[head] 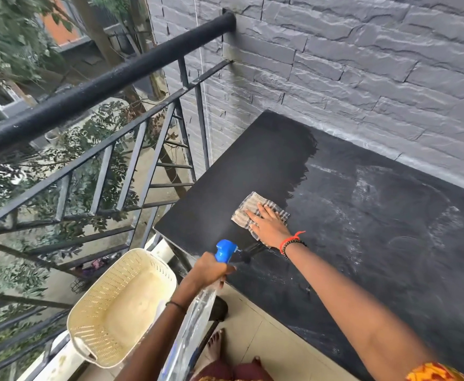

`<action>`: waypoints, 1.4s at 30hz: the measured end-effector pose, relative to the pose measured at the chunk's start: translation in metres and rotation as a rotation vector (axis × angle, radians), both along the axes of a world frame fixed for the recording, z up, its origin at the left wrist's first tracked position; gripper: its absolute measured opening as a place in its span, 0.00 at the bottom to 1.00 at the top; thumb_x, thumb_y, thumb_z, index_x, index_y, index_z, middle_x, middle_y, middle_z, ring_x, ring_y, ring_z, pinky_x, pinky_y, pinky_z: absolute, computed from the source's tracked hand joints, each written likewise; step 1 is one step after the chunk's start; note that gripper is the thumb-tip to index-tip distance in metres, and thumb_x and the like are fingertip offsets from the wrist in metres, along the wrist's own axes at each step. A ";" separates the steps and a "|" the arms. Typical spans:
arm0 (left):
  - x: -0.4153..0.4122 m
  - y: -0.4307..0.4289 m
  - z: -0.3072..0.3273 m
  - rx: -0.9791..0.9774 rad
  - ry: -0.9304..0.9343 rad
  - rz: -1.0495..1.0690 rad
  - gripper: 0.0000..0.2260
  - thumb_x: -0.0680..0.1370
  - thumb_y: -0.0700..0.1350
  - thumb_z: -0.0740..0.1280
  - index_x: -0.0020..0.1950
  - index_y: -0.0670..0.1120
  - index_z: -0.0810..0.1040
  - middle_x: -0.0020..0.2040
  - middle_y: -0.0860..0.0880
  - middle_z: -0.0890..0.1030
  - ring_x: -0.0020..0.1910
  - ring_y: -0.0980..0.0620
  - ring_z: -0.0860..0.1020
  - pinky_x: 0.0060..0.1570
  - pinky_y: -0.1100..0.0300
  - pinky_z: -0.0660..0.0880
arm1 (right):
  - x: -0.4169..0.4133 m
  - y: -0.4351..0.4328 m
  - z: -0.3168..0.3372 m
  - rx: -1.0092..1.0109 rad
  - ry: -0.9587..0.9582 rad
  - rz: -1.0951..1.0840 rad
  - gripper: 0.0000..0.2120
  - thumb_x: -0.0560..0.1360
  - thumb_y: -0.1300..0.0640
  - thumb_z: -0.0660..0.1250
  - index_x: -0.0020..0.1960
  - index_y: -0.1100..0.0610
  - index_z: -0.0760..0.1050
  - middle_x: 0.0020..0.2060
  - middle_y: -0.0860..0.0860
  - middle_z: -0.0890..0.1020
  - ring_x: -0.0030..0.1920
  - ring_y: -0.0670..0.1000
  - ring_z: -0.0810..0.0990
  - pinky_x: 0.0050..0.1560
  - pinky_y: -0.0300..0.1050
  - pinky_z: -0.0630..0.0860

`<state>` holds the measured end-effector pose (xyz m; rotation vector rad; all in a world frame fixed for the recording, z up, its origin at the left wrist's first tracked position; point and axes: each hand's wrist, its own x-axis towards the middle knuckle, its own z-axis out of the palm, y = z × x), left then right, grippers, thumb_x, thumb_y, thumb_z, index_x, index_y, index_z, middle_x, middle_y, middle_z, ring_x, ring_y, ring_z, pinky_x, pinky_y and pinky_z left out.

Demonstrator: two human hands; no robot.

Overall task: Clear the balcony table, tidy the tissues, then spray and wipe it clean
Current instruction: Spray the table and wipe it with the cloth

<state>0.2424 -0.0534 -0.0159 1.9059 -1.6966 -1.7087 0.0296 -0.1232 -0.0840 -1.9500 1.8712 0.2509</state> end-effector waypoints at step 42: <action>0.074 -0.026 0.017 -0.059 0.107 0.439 0.06 0.73 0.36 0.67 0.37 0.40 0.74 0.24 0.47 0.74 0.23 0.51 0.71 0.30 0.60 0.70 | 0.089 0.086 0.003 -0.171 -0.153 0.321 0.23 0.81 0.53 0.53 0.76 0.47 0.57 0.77 0.51 0.51 0.77 0.54 0.47 0.75 0.57 0.41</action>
